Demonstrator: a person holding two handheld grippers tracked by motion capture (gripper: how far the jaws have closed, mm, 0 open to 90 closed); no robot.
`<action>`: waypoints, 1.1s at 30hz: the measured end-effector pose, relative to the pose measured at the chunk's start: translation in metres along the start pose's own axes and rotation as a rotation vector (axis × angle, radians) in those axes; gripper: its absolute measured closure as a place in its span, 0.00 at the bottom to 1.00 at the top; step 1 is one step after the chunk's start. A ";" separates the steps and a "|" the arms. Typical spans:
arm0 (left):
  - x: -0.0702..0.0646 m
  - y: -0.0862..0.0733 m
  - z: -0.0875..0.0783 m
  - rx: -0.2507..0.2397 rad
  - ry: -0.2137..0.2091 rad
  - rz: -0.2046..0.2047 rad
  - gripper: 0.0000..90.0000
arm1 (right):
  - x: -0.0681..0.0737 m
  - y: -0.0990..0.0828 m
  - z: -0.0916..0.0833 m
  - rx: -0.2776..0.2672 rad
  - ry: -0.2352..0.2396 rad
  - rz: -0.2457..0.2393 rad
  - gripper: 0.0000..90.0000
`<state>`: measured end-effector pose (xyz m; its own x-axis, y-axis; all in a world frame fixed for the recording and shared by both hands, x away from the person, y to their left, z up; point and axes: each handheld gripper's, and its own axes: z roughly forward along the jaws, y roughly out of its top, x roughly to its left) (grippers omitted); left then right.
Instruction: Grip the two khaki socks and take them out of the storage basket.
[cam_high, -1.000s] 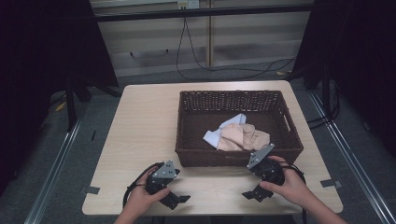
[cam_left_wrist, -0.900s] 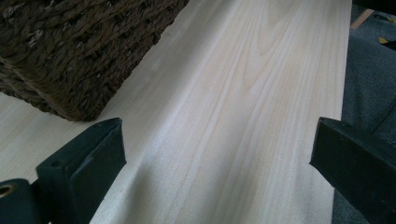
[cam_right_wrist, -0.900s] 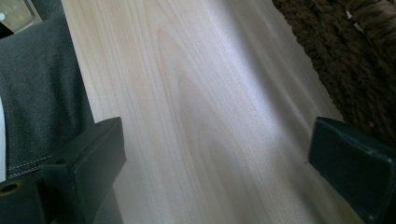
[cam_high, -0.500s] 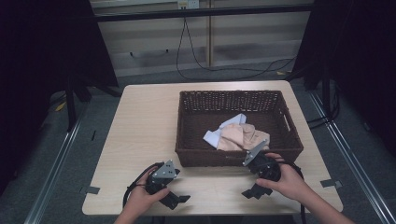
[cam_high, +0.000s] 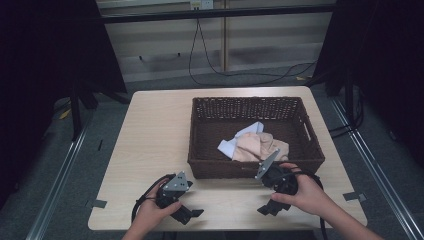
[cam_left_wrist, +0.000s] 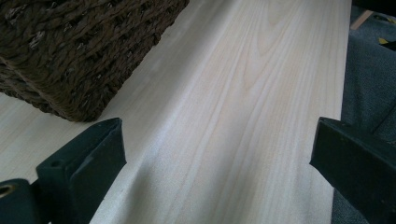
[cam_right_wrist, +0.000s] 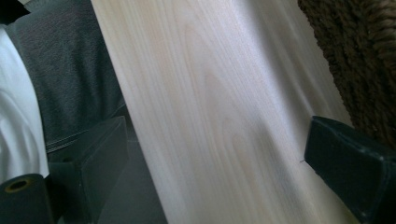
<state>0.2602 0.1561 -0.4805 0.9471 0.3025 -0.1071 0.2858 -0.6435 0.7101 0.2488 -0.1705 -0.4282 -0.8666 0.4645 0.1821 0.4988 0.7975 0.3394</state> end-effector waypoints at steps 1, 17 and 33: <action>0.000 0.000 0.000 -0.003 -0.002 0.000 0.03 | 0.002 0.004 -0.005 0.013 0.001 0.007 0.07; 0.001 0.000 0.001 -0.001 -0.007 0.008 0.03 | 0.004 0.025 -0.047 0.094 -0.002 -0.038 0.07; 0.001 0.000 0.001 -0.002 -0.005 0.003 0.03 | -0.033 0.048 -0.085 0.043 -0.019 0.042 0.07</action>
<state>0.2609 0.1559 -0.4813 0.9488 0.2967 -0.1082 0.2823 -0.6429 0.7121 0.3004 -0.1798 -0.3394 -0.8446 0.5050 0.1776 0.5353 0.7926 0.2920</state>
